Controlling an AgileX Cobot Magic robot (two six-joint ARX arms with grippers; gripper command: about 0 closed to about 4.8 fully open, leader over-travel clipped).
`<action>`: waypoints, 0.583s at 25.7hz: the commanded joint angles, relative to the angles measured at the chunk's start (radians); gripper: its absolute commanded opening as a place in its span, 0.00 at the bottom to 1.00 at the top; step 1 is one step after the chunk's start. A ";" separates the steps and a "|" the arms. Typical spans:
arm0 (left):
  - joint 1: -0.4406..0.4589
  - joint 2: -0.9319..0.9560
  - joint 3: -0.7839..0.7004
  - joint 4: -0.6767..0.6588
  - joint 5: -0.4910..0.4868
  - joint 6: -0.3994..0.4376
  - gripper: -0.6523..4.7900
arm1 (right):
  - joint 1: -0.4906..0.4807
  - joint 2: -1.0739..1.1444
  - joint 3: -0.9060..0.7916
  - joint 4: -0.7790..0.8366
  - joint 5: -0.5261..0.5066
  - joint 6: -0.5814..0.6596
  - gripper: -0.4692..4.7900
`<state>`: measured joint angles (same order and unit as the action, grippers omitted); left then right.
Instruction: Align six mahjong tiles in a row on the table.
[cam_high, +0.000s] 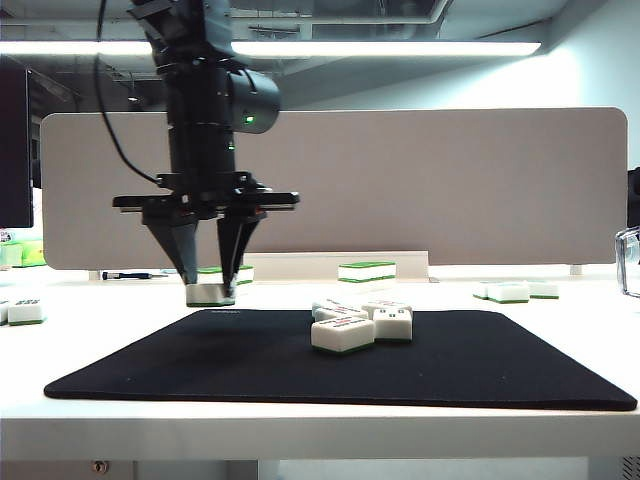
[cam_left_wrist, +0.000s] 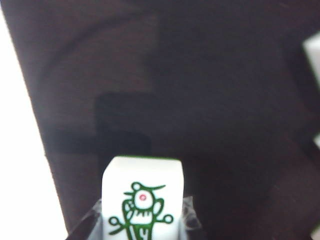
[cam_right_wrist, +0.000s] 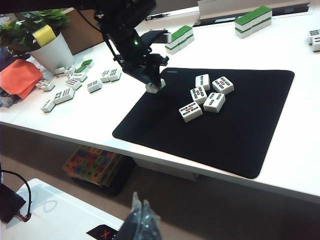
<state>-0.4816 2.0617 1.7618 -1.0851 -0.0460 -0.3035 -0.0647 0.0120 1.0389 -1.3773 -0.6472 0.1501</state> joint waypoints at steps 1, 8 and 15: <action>0.024 -0.002 0.003 0.041 -0.003 -0.028 0.39 | 0.000 -0.012 0.003 0.013 0.001 -0.003 0.09; 0.034 0.016 0.003 0.171 -0.048 -0.018 0.39 | 0.000 -0.012 0.003 0.013 0.001 -0.005 0.09; 0.034 0.069 0.003 0.159 -0.047 -0.019 0.39 | 0.000 -0.012 0.003 0.013 0.001 -0.005 0.09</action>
<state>-0.4488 2.1330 1.7626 -0.9283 -0.0898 -0.3267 -0.0647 0.0120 1.0389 -1.3773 -0.6472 0.1482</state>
